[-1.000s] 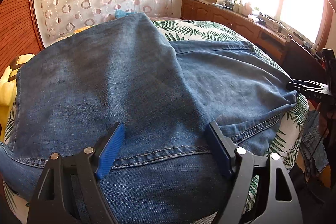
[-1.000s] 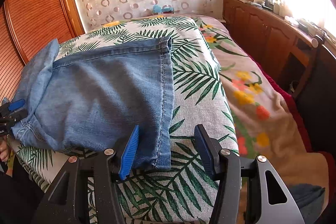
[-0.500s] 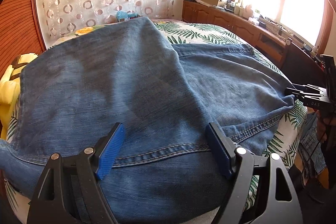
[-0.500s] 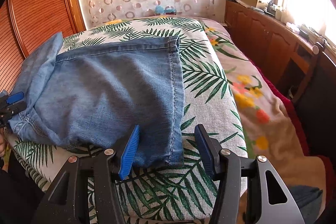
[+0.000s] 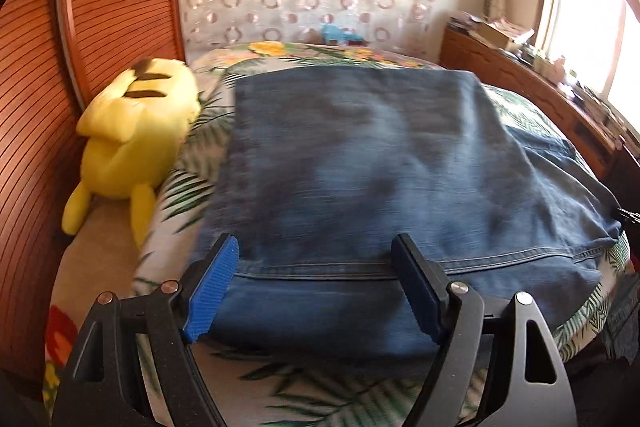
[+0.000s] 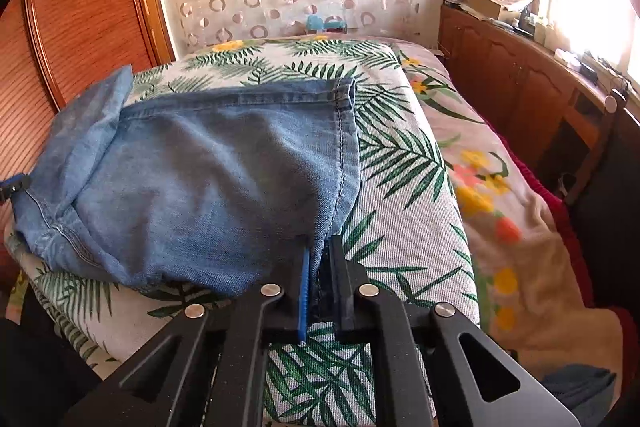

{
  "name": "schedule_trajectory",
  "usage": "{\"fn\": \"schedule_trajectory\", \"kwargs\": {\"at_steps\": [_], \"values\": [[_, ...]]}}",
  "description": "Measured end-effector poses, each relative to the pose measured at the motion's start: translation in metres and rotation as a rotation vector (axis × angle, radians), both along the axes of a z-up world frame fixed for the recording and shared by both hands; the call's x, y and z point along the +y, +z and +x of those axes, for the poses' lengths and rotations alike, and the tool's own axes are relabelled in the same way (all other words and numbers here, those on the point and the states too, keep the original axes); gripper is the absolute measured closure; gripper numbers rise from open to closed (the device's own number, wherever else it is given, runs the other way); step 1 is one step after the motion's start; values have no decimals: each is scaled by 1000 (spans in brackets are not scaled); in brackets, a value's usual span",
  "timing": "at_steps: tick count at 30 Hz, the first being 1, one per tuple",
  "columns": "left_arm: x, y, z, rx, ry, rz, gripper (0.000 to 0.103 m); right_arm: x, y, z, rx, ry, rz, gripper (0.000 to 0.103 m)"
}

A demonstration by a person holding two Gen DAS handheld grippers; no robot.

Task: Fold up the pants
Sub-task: 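Grasp the leg hem with the right gripper, fold it over the jeans, open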

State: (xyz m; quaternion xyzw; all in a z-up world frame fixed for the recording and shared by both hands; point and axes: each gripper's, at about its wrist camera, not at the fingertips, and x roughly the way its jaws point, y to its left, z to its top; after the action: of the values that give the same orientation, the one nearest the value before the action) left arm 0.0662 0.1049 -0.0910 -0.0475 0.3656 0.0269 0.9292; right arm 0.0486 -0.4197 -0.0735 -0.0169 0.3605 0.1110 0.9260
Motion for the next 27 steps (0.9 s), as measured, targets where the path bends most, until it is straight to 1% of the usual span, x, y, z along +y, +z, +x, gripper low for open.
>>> {"fn": "schedule_trajectory", "kwargs": {"at_steps": [1, 3, 8, 13, 17, 21, 24, 27], "values": [[7, -2, -3, 1, 23, 7, 23, 0, 2, -1, -7, -3, 10, 97], [16, -4, -7, 3, 48, -4, 23, -2, 8, -2, -29, -7, 24, 98], [30, -6, -12, 5, 75, -12, 23, 1, 32, -3, -94, 6, 74, 98], [33, 6, -17, -28, 77, -24, 23, 20, 65, 3, -158, 75, 113, 99], [29, 22, -23, -65, 58, -19, 23, 54, 98, 7, -228, 169, 118, 99], [25, 36, -28, -100, 37, -15, 23, 99, 129, 11, -296, 290, 117, 99], [23, 46, -31, -124, 24, -11, 23, 138, 147, 17, -325, 387, 115, 99], [20, 52, -35, -139, 17, -9, 23, 177, 159, 22, -335, 485, 118, 99]]}}
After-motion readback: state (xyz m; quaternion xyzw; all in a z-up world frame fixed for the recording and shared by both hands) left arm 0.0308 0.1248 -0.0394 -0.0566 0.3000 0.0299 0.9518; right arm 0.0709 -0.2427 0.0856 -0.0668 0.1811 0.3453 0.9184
